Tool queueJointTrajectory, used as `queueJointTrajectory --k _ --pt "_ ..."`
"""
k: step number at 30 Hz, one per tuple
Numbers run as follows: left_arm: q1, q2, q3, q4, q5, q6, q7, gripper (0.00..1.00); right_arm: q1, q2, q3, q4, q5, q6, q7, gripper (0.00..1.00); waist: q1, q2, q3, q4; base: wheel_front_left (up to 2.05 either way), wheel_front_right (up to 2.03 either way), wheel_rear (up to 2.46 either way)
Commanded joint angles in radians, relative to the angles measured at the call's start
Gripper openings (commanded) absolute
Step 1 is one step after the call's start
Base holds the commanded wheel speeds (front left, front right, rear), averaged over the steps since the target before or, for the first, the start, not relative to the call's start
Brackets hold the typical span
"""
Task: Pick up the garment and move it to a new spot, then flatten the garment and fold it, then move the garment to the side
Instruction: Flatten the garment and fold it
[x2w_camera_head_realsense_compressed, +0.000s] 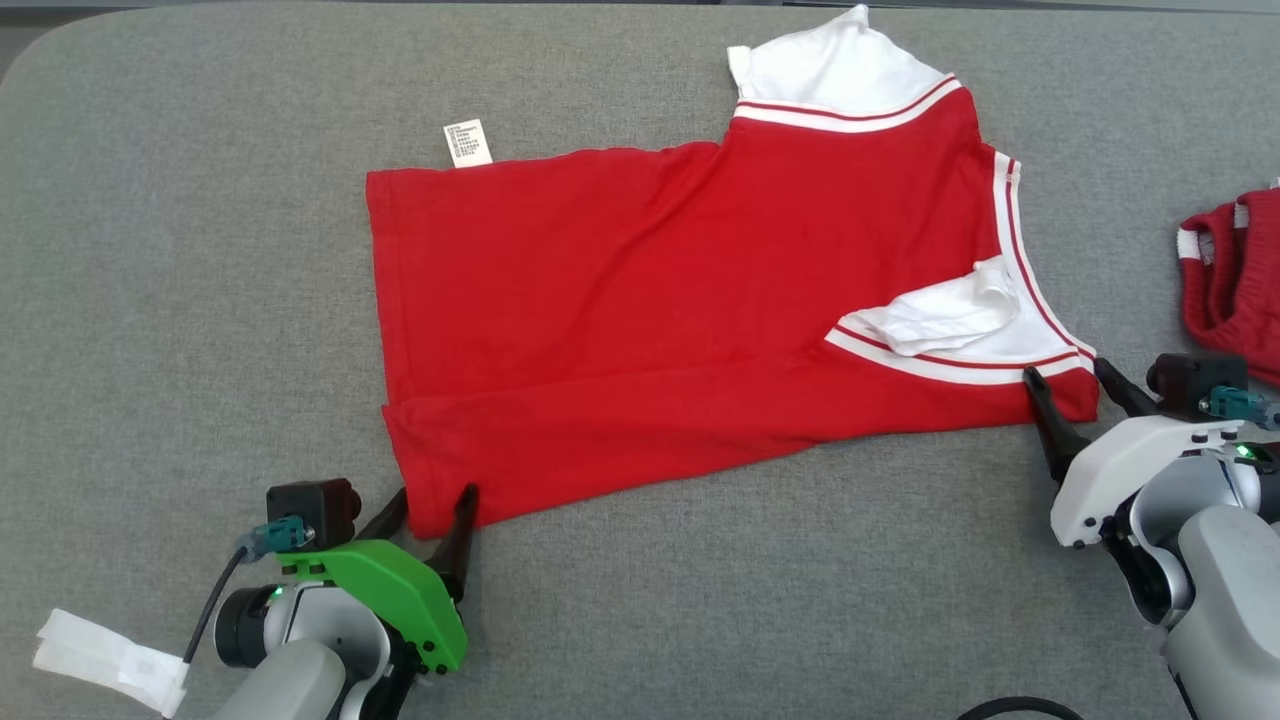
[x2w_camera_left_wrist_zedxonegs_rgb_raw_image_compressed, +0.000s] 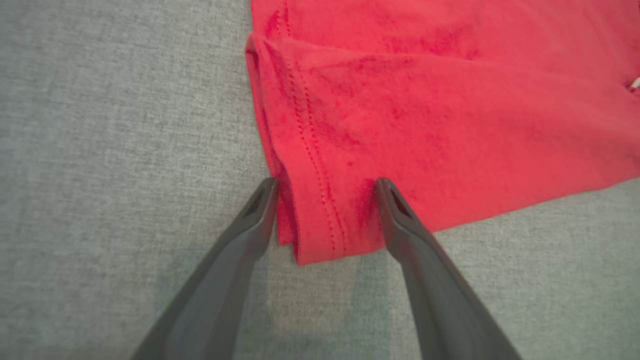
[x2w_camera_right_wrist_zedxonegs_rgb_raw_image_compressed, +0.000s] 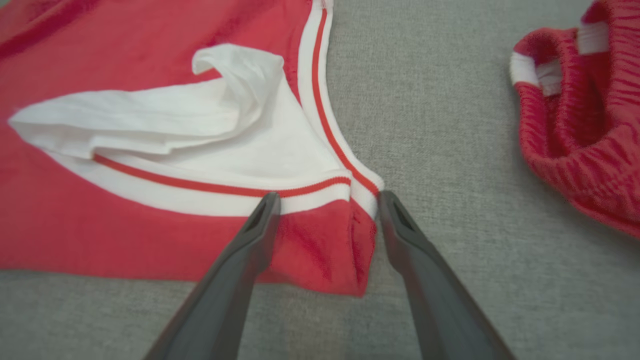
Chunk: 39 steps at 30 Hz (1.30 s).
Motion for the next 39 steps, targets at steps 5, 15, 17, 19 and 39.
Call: queueJointTrajectory --k 5,15,17,19,39 --pt "-0.034 -0.044 -0.026 0.092 -0.02 -0.056 0.024 0.22 -0.038 -0.007 0.069 0.057 0.082 0.0 0.025 0.0 0.0 0.0 0.011 0.012 0.0 0.0 0.0" --pt "-0.065 0.031 -0.022 0.074 -0.078 -0.164 0.117 0.0 0.004 -0.135 0.17 -0.076 0.283 -0.001 0.144 0.0 0.0 0.0 -0.019 0.009 0.0 0.0 0.0" --pt "-0.055 0.077 -0.014 0.028 -0.103 -0.188 0.162 0.0 0.033 -0.18 0.167 -0.143 0.331 -0.001 0.187 0.0 0.0 0.0 -0.03 0.004 0.0 0.0 0.0" --pt "-0.038 0.121 -0.004 -0.035 -0.127 -0.201 0.207 0.0 0.079 -0.218 0.15 -0.213 0.373 -0.001 0.228 0.0 0.0 0.0 -0.04 -0.001 0.0 0.0 0.0" --pt "0.192 0.316 0.045 -0.402 -0.157 -0.047 0.254 1.0 0.324 -0.195 -0.105 -0.564 0.315 -0.001 0.451 1.0 0.0 0.0 0.006 -0.039 0.0 0.0 0.0"
